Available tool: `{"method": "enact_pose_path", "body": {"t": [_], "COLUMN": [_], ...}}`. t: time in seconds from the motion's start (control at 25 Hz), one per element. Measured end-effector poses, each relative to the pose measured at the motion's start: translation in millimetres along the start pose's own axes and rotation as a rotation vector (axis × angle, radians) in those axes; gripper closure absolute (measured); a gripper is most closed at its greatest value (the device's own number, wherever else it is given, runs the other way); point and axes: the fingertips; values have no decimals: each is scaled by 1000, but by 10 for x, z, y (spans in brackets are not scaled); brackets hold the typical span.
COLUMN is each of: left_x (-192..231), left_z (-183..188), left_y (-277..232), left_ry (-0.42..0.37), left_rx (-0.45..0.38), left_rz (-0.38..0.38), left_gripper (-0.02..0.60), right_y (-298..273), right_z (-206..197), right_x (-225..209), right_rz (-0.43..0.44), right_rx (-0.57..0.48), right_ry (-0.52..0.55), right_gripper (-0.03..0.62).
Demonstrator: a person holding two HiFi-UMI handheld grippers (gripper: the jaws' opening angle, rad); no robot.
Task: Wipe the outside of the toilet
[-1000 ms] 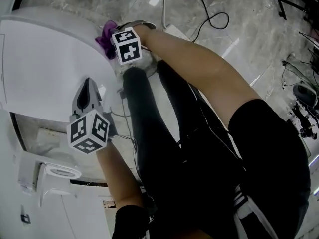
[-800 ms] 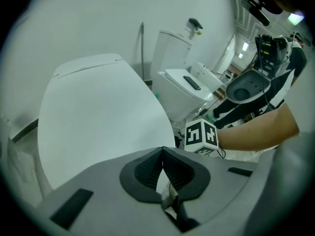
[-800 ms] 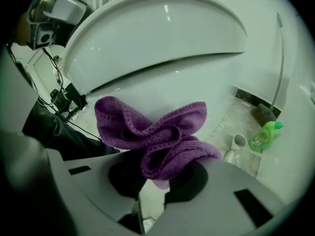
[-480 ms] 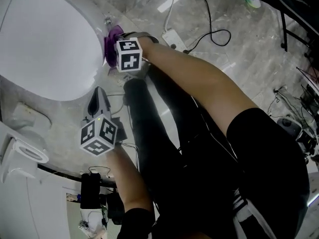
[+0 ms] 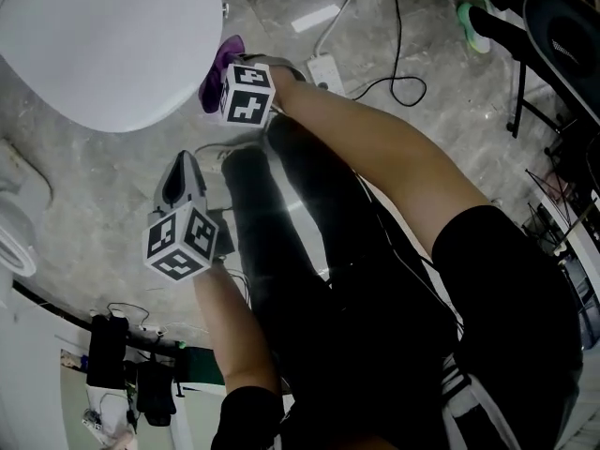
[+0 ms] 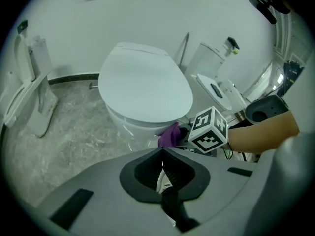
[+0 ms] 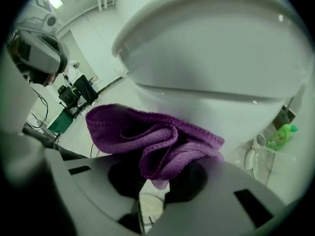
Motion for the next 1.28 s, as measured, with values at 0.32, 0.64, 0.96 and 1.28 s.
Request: {"method": "enact_pose_path", "body": {"t": [0.32,0.64,0.96,1.28], "left_x": [381,955,1745,2376], "left_z": [-290,-382,-525,-483], "left_y": [237,512,697,909], "left_ry": [96,175,253,265], "left_rx": [-44,-92,-94,-93], "left_rz": [1,-10,-23,-56], "left_gripper": [572,571,572,571], "right_y": [-179,-409,-689,-909], "right_z": [360,799,1090,1532], "right_x": [342,509,543,476], "right_rz": [-3,-72,-257,-423], "right_rx": [-46,-102,7,-4], "right_ry": [-137,-454,-572,-700], "right_gripper": [526,526,526,526]}}
Point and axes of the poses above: the fingertips, and each gripper's own axes: y backward along the fingers, x to its left, z out of its top, and after that the axes turned 13 degrees about y, right-handed
